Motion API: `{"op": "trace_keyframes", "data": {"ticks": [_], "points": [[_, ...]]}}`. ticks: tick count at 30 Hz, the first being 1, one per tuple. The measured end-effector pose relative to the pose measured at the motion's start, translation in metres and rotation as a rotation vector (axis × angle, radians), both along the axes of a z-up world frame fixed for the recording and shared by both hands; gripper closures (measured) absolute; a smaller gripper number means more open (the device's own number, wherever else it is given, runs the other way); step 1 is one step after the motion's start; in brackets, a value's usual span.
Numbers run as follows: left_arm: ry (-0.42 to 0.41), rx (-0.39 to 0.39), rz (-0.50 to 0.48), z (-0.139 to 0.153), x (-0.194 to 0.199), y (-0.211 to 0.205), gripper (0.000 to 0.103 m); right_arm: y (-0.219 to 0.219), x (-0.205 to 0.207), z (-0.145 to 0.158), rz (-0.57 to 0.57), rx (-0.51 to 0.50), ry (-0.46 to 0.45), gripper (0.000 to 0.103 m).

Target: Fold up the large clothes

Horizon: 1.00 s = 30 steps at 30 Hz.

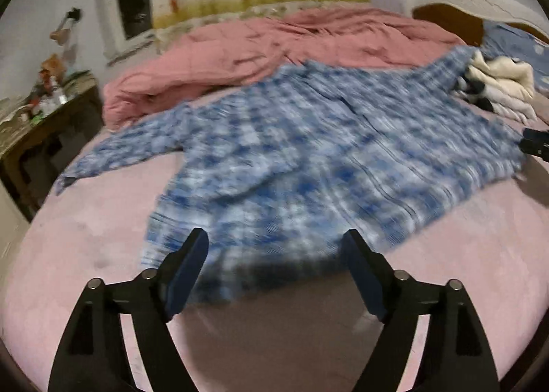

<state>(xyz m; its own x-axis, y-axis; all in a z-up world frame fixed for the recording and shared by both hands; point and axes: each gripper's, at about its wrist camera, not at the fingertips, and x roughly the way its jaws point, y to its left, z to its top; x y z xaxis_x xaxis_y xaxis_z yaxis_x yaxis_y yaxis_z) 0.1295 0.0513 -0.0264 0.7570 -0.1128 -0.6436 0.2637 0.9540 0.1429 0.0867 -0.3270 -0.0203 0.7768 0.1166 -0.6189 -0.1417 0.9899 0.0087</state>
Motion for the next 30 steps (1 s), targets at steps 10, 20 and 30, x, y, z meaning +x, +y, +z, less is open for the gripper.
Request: {"op": "trace_keyframes", "data": {"ticks": [10,20,30], "points": [[0.057,0.120,0.056,-0.022,0.009,-0.013,0.017,0.042,0.007,-0.026,0.053,-0.226,0.112,0.016],[0.046,0.245,0.255,-0.032,0.032,0.013,0.027,0.008,0.023,-0.033,-0.100,-0.245,0.160,0.017],[0.065,0.126,0.253,-0.018,0.038,0.035,0.097,-0.029,0.022,-0.016,-0.101,-0.085,0.116,0.096]]}}
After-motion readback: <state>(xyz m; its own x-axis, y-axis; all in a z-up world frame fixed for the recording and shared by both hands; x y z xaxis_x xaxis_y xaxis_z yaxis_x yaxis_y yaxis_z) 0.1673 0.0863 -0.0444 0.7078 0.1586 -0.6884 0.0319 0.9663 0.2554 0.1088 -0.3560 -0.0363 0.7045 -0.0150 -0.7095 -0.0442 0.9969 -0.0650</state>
